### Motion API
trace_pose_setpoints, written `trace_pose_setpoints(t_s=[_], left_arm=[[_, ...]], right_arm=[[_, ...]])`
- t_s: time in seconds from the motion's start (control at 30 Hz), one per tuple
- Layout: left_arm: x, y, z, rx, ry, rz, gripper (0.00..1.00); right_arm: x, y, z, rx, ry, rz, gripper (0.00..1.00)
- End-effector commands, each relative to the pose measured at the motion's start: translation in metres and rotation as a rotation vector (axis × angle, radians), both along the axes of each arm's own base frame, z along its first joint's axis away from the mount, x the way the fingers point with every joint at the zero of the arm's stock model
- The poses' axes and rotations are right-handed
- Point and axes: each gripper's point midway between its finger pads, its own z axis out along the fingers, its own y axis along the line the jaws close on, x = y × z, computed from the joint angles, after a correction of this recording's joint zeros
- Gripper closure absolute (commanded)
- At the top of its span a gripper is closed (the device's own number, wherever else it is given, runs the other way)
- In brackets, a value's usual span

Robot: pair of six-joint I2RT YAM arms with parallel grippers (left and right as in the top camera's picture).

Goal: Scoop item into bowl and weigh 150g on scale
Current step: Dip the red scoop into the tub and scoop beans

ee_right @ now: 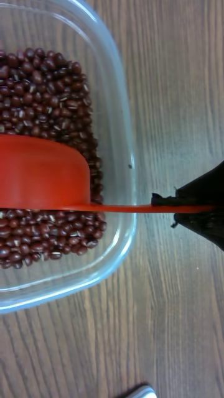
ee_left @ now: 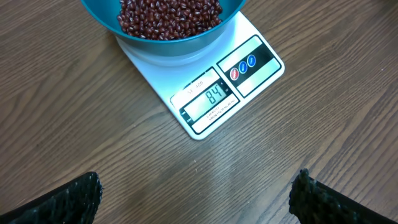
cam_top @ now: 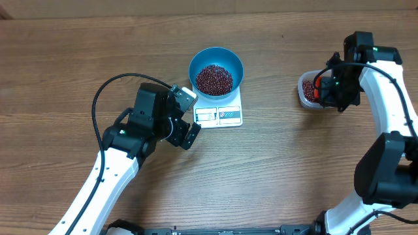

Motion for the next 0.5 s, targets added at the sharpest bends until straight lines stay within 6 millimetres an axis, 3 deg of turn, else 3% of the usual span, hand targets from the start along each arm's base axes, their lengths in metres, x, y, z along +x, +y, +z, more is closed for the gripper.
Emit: trace_pose_setpoints(t_s=[0.0,0.3,0.47], left_arm=[[0.001,0.002,-0.003,0.002,0.01,0.016,0.0],[0.001,0.002,-0.003,0.002,0.01,0.016,0.0],[0.001,0.002,-0.003,0.002,0.01,0.016,0.0]], right_arm=[[0.002,-0.004,-0.005,-0.013,0.001,-0.011,0.96],[0.005,-0.004,-0.007,-0.009,-0.008,-0.009,0.96],[-0.005,-0.002,-0.02,-0.003,0.024,-0.006,0.96]])
